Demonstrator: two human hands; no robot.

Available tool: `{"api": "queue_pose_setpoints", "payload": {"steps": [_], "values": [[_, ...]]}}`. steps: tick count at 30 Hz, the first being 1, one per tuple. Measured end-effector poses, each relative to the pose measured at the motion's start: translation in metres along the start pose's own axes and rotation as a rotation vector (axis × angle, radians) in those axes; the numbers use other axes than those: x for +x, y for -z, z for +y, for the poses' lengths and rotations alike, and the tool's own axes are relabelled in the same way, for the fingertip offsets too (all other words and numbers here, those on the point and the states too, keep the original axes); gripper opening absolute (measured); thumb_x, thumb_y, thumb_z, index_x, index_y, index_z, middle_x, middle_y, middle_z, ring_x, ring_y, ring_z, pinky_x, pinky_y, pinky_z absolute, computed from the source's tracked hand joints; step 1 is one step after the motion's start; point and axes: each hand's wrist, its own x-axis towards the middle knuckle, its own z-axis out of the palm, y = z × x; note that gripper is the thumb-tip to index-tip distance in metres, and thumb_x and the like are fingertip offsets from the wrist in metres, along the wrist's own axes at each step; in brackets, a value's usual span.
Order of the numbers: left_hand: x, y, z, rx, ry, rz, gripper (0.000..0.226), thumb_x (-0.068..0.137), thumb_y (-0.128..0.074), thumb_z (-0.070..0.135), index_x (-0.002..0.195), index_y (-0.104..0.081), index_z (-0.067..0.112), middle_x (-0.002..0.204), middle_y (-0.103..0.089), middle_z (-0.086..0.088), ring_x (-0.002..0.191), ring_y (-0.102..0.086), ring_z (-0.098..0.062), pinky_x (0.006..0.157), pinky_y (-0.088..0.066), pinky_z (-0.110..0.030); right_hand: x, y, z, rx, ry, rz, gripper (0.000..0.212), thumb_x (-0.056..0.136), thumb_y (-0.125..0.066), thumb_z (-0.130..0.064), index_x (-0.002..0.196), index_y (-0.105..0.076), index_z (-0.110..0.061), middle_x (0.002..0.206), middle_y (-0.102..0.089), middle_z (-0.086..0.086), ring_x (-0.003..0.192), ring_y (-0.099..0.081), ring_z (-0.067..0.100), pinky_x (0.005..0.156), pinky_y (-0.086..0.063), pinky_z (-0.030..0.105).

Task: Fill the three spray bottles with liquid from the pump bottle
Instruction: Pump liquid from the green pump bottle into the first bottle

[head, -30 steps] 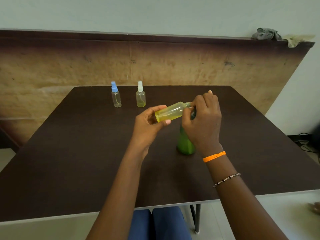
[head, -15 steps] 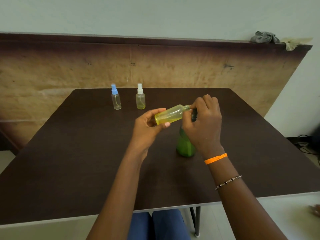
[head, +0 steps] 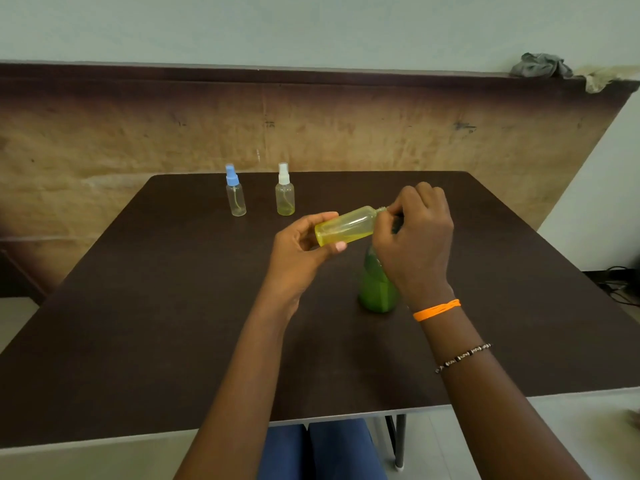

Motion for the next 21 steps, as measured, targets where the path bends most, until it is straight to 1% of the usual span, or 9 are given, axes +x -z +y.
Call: {"api": "queue_pose_setpoints", "payload": {"steps": [3, 5, 7, 10, 12, 15, 18, 21], "values": [[0.000, 0.000, -0.003, 0.012, 0.003, 0.010, 0.043, 0.073, -0.070, -0.009, 0.105, -0.063, 0.018, 0.102, -0.068, 0.001, 0.094, -0.063, -0.008, 0.079, -0.052, -0.017, -0.012, -0.005, 0.003, -0.034, 0.047, 0.039, 0.009, 0.071, -0.045, -0.004, 0.065, -0.050, -0.001, 0.070, -0.049, 0.016, 0.066, -0.044, 0.032, 0.060, -0.034, 0.032], [-0.001, 0.002, -0.005, 0.020, 0.009, 0.007, 0.043, 0.073, -0.070, -0.008, 0.106, -0.063, 0.018, 0.103, -0.068, 0.001, 0.095, -0.063, -0.007, 0.076, -0.052, -0.016, -0.017, -0.006, 0.007, -0.048, 0.064, 0.032, 0.008, 0.070, -0.045, -0.002, 0.067, -0.052, 0.000, 0.072, -0.051, 0.017, 0.067, -0.046, 0.033, 0.062, -0.038, 0.038], [-0.001, 0.002, -0.005, 0.023, 0.012, 0.003, 0.042, 0.073, -0.070, -0.007, 0.106, -0.063, 0.018, 0.104, -0.068, 0.001, 0.095, -0.063, -0.007, 0.074, -0.051, -0.015, -0.018, -0.006, 0.007, -0.050, 0.053, 0.010, 0.006, 0.069, -0.046, -0.001, 0.068, -0.052, 0.000, 0.073, -0.050, 0.017, 0.068, -0.045, 0.033, 0.062, -0.040, 0.040], [-0.002, 0.002, -0.002, 0.008, 0.008, 0.003, 0.042, 0.073, -0.070, -0.009, 0.105, -0.063, 0.017, 0.103, -0.068, 0.000, 0.095, -0.063, -0.009, 0.074, -0.050, -0.014, -0.016, -0.001, 0.003, -0.037, 0.043, -0.014, 0.007, 0.068, -0.046, -0.003, 0.069, -0.052, 0.000, 0.072, -0.049, 0.017, 0.069, -0.045, 0.033, 0.061, -0.037, 0.037], [-0.002, 0.001, 0.001, 0.003, 0.001, 0.001, 0.042, 0.073, -0.069, -0.009, 0.106, -0.063, 0.016, 0.101, -0.067, 0.000, 0.094, -0.063, -0.009, 0.074, -0.051, -0.014, -0.011, 0.004, 0.000, -0.014, 0.039, -0.033, 0.009, 0.070, -0.045, -0.008, 0.068, -0.051, -0.001, 0.071, -0.049, 0.015, 0.069, -0.043, 0.031, 0.060, -0.033, 0.031], [-0.002, 0.000, 0.003, 0.009, -0.006, -0.001, 0.041, 0.073, -0.069, -0.009, 0.104, -0.063, 0.019, 0.101, -0.068, 0.001, 0.096, -0.063, -0.011, 0.082, -0.052, -0.019, -0.003, 0.007, -0.003, -0.002, 0.016, -0.043, 0.013, 0.073, -0.044, -0.013, 0.067, -0.050, -0.003, 0.070, -0.048, 0.012, 0.069, -0.042, 0.027, 0.060, -0.027, 0.024], [-0.001, 0.000, 0.000, 0.008, 0.000, 0.000, 0.042, 0.073, -0.070, -0.008, 0.102, -0.064, 0.021, 0.102, -0.068, 0.002, 0.097, -0.063, -0.010, 0.083, -0.052, -0.020, -0.010, 0.001, 0.000, -0.025, 0.015, -0.001, 0.011, 0.072, -0.044, -0.008, 0.068, -0.051, -0.001, 0.072, -0.050, 0.015, 0.069, -0.044, 0.030, 0.060, -0.032, 0.029], [0.000, -0.001, -0.004, 0.014, 0.015, 0.009, 0.042, 0.072, -0.071, -0.007, 0.100, -0.064, 0.023, 0.101, -0.068, 0.003, 0.096, -0.063, -0.009, 0.079, -0.051, -0.018, -0.018, -0.008, 0.007, -0.046, 0.023, 0.056, 0.011, 0.071, -0.043, -0.001, 0.068, -0.053, 0.002, 0.075, -0.054, 0.022, 0.070, -0.049, 0.036, 0.068, -0.042, 0.037]]}}
